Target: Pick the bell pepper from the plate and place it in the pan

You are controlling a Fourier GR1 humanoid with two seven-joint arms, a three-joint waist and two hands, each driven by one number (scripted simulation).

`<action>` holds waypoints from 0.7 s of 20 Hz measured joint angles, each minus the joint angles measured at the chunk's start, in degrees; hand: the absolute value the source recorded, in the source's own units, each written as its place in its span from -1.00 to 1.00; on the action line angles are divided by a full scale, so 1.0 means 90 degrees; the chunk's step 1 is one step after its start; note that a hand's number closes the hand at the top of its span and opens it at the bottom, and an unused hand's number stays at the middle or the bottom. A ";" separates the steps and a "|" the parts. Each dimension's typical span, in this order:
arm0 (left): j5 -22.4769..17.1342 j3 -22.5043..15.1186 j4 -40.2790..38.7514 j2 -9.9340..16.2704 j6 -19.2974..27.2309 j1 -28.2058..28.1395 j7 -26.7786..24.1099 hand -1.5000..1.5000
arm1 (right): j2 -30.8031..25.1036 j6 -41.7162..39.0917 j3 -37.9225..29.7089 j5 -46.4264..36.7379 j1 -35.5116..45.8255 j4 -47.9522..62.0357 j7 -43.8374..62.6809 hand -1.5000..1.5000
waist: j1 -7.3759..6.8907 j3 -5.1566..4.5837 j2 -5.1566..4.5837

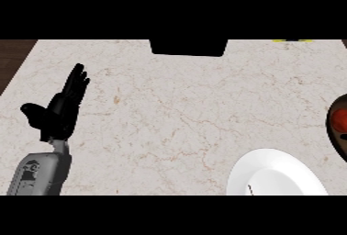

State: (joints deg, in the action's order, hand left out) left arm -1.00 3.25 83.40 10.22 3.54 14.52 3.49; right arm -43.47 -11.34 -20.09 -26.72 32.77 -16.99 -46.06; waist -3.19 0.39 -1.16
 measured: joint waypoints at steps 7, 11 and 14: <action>0.0002 0.0099 -0.0023 0.0046 0.0048 0.0039 0.0067 0.00 | -0.0446 -0.0701 -0.0781 0.0794 0.0041 0.0520 -0.0460 -1.00 | 0.0166 -0.0005 0.0036; -0.0002 0.0158 0.0075 0.0085 0.0070 -0.0060 0.0067 0.00 | -0.0894 -0.1383 -0.0972 0.1090 -0.0287 0.0670 -0.0378 -1.00 | 0.0275 -0.0003 0.0070; 0.0024 0.0181 0.0065 0.0056 0.0140 -0.0133 0.0070 0.00 | -0.1125 -0.1777 -0.1023 0.1257 -0.0577 0.0616 -0.0334 -1.00 | 0.0387 -0.0002 0.0100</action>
State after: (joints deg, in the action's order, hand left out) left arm -0.79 4.88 83.98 10.72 4.80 13.32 4.12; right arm -53.60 -27.34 -29.29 -15.41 27.58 -11.45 -49.06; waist 0.30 0.37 -0.25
